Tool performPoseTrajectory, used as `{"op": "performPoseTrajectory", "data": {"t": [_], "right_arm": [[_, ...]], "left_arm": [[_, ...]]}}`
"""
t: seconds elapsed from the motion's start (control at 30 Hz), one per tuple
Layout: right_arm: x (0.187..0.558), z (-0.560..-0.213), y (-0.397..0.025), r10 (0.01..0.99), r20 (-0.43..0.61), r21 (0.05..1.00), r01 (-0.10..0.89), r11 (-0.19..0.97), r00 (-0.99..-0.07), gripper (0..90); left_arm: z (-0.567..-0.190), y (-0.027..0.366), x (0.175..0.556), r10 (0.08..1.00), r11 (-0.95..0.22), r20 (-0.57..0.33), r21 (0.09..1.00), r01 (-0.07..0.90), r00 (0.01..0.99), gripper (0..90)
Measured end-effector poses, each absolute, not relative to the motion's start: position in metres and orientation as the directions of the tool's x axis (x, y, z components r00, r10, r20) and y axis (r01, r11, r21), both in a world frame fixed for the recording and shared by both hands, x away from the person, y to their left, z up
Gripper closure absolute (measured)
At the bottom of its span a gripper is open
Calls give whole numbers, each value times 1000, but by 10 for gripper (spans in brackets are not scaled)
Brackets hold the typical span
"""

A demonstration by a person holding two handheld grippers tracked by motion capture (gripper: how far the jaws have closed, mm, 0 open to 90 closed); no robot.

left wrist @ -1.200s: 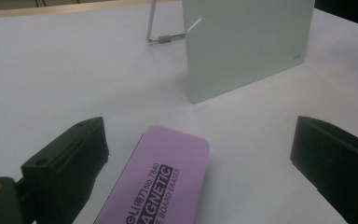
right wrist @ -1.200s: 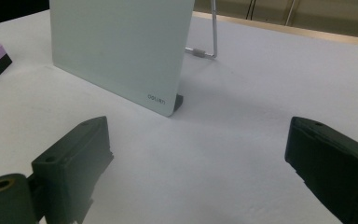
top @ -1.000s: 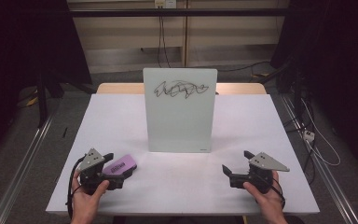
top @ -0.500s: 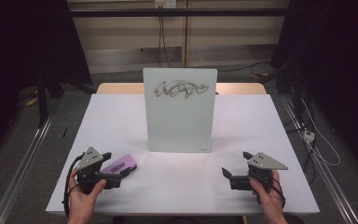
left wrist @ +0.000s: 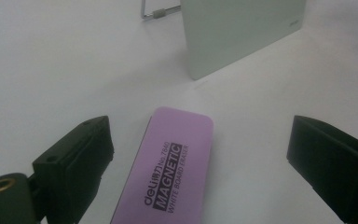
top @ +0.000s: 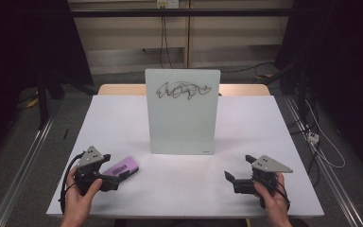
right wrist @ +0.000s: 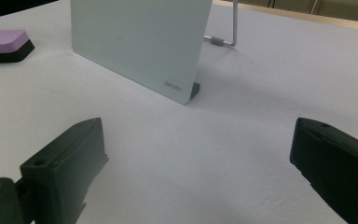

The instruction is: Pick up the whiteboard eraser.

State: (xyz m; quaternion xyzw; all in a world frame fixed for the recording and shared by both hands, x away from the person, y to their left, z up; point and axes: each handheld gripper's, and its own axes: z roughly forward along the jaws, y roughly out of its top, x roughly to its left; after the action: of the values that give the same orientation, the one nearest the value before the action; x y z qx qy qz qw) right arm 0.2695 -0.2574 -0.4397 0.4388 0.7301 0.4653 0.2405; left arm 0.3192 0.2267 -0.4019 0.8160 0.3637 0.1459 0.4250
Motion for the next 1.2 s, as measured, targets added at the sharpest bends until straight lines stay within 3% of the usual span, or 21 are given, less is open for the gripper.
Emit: {"op": "performPoseTrajectory", "data": {"t": [0.23,0.63,0.77,0.9,1.07,1.2], "right_arm": [[271,-440,-257,866,64,890,420,176,-497,32],[270,-441,-257,861,77,887,429,171,-503,31],[271,-441,-256,859,77,885,432,175,-505,32],[272,-442,-255,858,81,884,434,173,-508,32],[272,-442,-255,856,78,883,434,178,-511,32],[272,-442,-255,854,80,882,435,179,-514,32]], "left_arm": [[-397,226,323,693,-464,11,772,434,721,71],[-395,236,343,666,-512,-26,711,482,746,70],[-393,237,351,630,-553,-35,682,479,776,118],[-394,236,358,631,-574,-33,652,494,775,94],[-401,225,368,581,-652,-67,558,514,811,97],[-403,220,372,586,-663,-61,536,522,808,112]]}}
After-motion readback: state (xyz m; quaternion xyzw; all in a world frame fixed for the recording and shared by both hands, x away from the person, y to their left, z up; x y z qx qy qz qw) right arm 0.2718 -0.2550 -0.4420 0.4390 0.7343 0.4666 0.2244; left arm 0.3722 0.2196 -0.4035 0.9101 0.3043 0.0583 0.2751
